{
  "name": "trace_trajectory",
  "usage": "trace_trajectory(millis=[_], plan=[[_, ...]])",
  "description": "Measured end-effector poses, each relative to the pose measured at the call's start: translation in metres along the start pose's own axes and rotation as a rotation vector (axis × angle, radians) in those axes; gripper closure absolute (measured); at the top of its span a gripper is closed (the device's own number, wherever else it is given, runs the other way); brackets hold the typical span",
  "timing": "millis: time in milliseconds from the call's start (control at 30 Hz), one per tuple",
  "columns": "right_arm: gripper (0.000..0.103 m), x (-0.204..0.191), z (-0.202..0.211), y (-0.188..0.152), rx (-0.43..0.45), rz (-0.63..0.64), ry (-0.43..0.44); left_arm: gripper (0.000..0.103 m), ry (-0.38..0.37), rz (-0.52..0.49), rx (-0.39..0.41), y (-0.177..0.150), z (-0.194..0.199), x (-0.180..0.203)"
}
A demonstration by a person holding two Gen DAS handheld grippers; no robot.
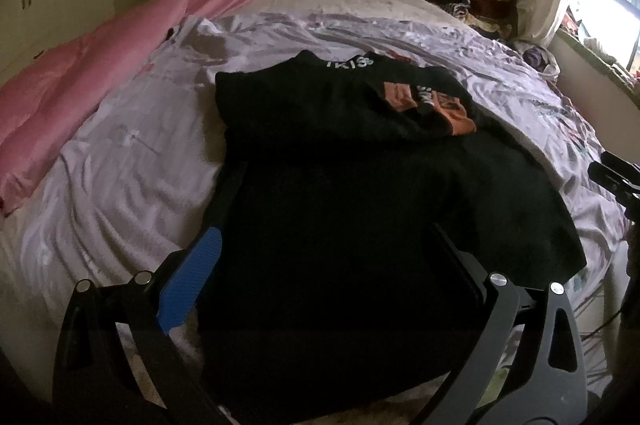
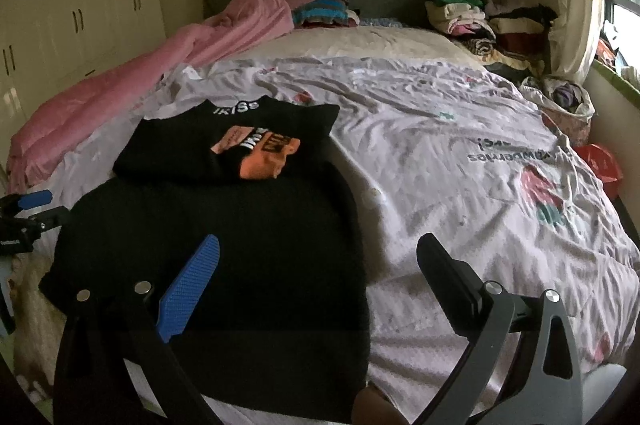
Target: Fold small clothes
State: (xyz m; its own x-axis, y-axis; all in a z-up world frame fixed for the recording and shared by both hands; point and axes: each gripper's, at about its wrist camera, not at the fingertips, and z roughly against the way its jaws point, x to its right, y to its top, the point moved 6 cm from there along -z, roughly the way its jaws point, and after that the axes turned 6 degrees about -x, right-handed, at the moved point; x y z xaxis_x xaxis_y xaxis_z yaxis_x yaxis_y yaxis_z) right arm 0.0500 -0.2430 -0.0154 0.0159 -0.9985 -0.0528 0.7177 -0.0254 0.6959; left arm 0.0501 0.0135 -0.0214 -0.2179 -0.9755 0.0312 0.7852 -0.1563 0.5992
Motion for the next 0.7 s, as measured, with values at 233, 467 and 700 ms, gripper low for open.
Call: trace_trajectory(millis=[233, 467, 700], plan=[[0.005, 0.008, -0.004, -0.015, -0.040, 0.001, -0.001, 0.010, -0.002, 0.027, -0.027, -0.013, -0.001, -0.012], [0.005, 0.010, -0.009, -0.033, -0.085, 0.005, 0.010, 0.010, -0.008, 0.075, -0.062, -0.030, -0.004, -0.032], [0.005, 0.003, -0.013, -0.038, -0.099, 0.020, 0.021, 0.010, -0.029, 0.121, -0.106, -0.049, -0.008, -0.052]])
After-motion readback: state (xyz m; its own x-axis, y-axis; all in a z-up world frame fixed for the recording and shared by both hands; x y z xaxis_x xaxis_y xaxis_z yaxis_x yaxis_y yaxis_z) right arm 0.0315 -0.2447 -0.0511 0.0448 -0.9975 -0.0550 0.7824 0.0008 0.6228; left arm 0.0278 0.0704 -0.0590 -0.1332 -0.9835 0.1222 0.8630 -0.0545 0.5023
